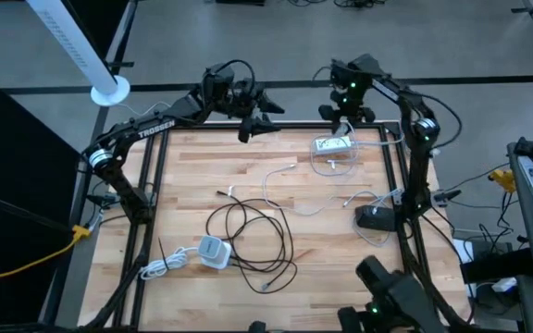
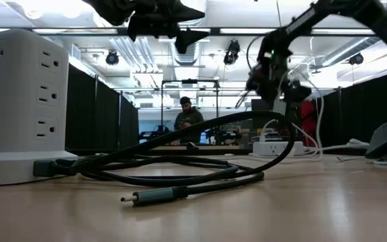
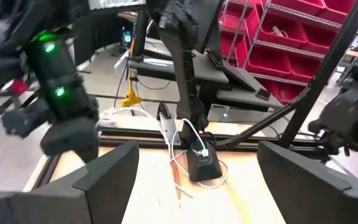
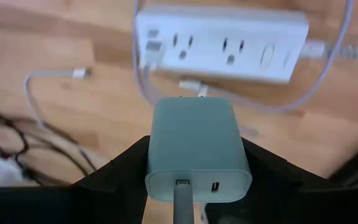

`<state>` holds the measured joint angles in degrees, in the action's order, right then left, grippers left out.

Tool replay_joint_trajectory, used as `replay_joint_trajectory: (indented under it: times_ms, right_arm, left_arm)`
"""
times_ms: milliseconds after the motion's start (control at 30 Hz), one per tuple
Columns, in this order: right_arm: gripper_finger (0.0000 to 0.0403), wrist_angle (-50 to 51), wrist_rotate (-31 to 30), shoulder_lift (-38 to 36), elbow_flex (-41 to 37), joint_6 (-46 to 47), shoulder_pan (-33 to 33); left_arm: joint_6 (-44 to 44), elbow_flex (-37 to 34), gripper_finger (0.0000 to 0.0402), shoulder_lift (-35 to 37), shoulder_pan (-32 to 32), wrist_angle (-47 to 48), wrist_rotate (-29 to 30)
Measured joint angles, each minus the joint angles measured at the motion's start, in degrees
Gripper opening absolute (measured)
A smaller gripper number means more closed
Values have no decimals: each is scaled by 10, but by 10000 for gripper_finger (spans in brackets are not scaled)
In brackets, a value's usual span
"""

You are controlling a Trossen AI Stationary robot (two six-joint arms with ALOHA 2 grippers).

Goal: Plug in charger cables
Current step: Insert the white charger adapter into the top outlet extension

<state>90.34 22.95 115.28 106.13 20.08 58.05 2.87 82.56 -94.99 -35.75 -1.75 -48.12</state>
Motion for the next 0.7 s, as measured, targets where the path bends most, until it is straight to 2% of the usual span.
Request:
replay_joint_trajectory:
  times_ms: [267,533,700]
  right_arm:
    - [189,-8,-18,56,0,-16,-3]
    - [189,-13,-65,80,-2,-49,7]
    - [189,-25,-72,87,-2,-46,16]
  left_arm:
    - [-12,0,313,1,0,25,0]
    - [-24,0,313,1,0,37,0]
    - [-24,0,313,1,0,37,3]
